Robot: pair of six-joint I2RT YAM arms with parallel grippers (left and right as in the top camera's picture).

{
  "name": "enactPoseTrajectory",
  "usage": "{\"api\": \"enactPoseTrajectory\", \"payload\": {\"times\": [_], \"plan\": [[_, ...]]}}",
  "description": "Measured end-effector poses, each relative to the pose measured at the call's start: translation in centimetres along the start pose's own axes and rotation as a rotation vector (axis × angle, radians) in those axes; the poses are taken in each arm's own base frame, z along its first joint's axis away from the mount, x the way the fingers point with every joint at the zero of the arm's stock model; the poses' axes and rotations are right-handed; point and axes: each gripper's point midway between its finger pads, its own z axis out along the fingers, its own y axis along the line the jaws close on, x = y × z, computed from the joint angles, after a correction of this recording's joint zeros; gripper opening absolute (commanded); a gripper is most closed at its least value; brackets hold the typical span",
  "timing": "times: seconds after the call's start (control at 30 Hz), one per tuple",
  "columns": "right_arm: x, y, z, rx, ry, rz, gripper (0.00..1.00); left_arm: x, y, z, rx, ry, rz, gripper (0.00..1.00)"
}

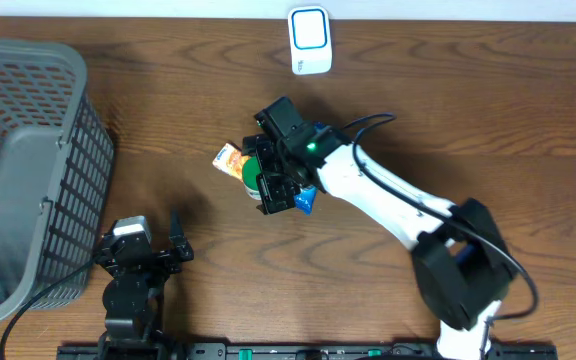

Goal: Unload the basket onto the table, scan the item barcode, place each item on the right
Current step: 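Close the right gripper around the green-capped bottle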

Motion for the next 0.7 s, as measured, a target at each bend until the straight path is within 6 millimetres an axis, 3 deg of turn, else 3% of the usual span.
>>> {"api": "enactPoseTrajectory", "payload": {"times": [0.23, 0.47, 0.7], "plan": [[-2.6, 0.7, 3.0, 0.003, -0.019, 0.031, 0.98, 0.1, 0.0, 0.0, -0.001, 0.004, 0.001, 0.98], [-3.2, 0.8, 3.0, -0.005, -0.041, 0.032, 0.72, 0.2, 0.0, 0.0, -0.001, 0.007, 0.002, 0.98], [-2.5, 1.0, 2.9, -0.005, -0.014, 0.006, 0.61, 0.2, 0.0, 0.0, -0.001, 0.008, 0.001, 0.98]]}}
